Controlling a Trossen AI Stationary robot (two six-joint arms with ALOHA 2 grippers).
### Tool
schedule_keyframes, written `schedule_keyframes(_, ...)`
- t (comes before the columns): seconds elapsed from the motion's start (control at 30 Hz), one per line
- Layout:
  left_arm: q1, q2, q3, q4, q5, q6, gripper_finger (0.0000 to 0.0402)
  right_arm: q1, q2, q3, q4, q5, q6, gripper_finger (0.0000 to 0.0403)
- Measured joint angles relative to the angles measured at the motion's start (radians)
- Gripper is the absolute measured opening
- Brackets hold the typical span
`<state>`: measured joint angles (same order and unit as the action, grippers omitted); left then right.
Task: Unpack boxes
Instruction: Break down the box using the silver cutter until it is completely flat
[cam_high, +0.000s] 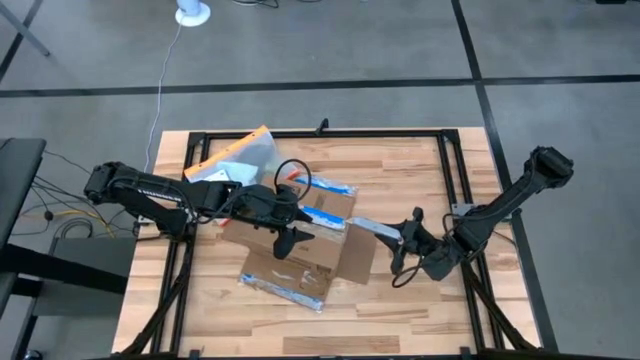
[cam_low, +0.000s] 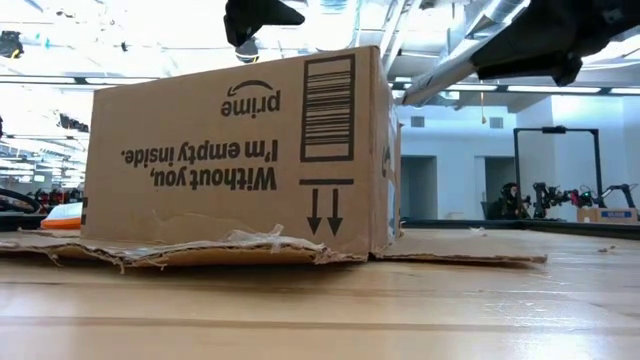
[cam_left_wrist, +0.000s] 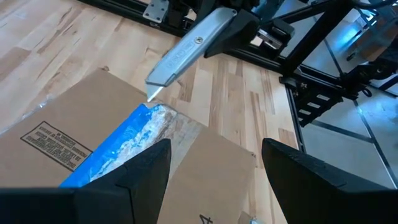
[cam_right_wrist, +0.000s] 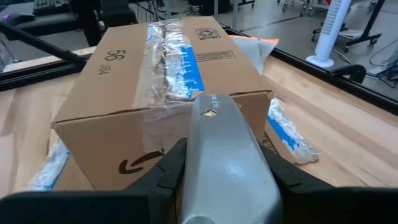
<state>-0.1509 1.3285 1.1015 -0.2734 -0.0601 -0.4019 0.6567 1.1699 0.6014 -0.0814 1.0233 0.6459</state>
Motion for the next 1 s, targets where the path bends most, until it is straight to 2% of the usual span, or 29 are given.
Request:
schedule_keyframes(0.4, -0.004, 0.000, 0.000, -0.031, 0.008, -0.002, 0.0237, 0.011, -0.064, 0.000, -0.068, -0.003, -0.017, 0.0103)
schedule_keyframes(0.7, -0.005, 0.000, 0.000, -0.031, 0.008, -0.002, 0.0237, 0.008, -0.049, 0.000, -0.096, -0.016, 0.024, 0.0103)
schedule_keyframes(1.0, -0.005, 0.000, 0.000, -0.016, 0.009, -0.008, 0.0237, -0.005, -0.035, 0.000, -0.048, -0.052, 0.004, 0.0103)
